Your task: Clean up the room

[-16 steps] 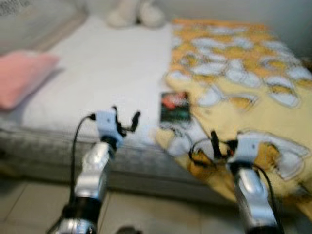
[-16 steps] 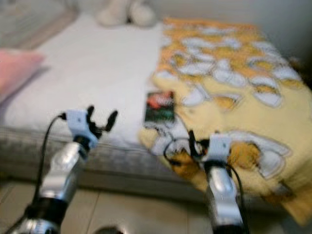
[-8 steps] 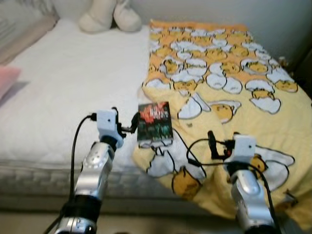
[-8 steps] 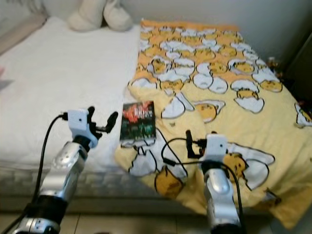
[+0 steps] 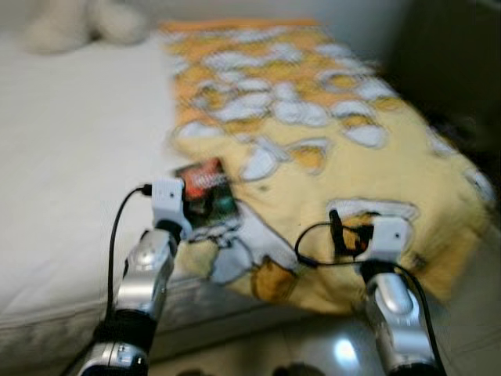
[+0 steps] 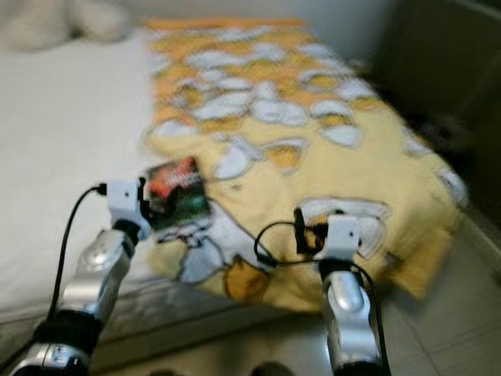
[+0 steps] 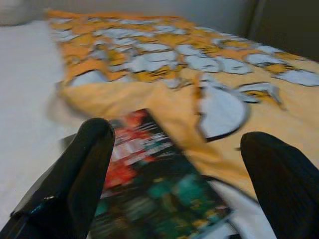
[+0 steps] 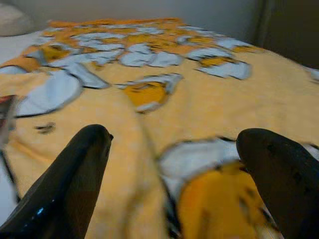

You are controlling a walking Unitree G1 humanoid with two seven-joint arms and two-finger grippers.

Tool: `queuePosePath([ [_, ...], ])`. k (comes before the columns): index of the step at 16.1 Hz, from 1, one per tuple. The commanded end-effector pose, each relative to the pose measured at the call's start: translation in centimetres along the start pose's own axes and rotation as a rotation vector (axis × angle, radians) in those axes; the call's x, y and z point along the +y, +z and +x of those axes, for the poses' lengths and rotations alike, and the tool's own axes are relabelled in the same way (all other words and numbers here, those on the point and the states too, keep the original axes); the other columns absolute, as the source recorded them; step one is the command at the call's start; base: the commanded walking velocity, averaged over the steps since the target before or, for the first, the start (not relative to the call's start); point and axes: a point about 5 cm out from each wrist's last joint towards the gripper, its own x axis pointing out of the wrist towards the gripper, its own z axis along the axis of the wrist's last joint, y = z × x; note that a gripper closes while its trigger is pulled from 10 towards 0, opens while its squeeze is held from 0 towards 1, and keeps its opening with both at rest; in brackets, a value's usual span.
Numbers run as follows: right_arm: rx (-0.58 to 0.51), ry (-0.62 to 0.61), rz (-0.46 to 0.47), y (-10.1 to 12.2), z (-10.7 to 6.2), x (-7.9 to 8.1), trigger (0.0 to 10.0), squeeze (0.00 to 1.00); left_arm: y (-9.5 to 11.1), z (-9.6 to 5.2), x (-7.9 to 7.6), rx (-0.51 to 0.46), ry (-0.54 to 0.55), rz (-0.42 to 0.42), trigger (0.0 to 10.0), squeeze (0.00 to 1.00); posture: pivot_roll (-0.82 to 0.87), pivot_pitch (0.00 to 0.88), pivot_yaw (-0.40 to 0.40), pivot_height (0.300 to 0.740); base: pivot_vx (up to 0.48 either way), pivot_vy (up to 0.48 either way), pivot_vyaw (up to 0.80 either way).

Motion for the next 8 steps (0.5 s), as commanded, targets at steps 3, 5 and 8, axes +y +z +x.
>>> queuePosePath([
  [3, -0.013, 0.012, -0.023, 0.38, 0.26, -0.15, 10.0, 0.62, -0.23, 0.25, -0.09, 0.014, 0.016, -0.021, 10.0, 0.0, 0.0, 0.0, -0.014, 0.716, 0.095, 0.224, -0.26],
  [5, -0.014, 0.035, -0.023, 0.43, 0.48, 0.32, 10.0, 0.61, 0.02, 0.44, -0.17, 0.003, 0.005, -0.01, 10.0, 0.0, 0.01, 0.0, -0.015, 0.716, 0.281, 0.39, 0.0],
  [8, -0.007, 0.038, -0.027, 0.24, 0.51, 0.16, 10.0, 0.61, 0.02, 0.43, 0.21, 0.002, 0.015, -0.028, 10.0, 0.0, 0.02, 0.0, -0.02, 0.716, 0.2, 0.397, 0.0],
])
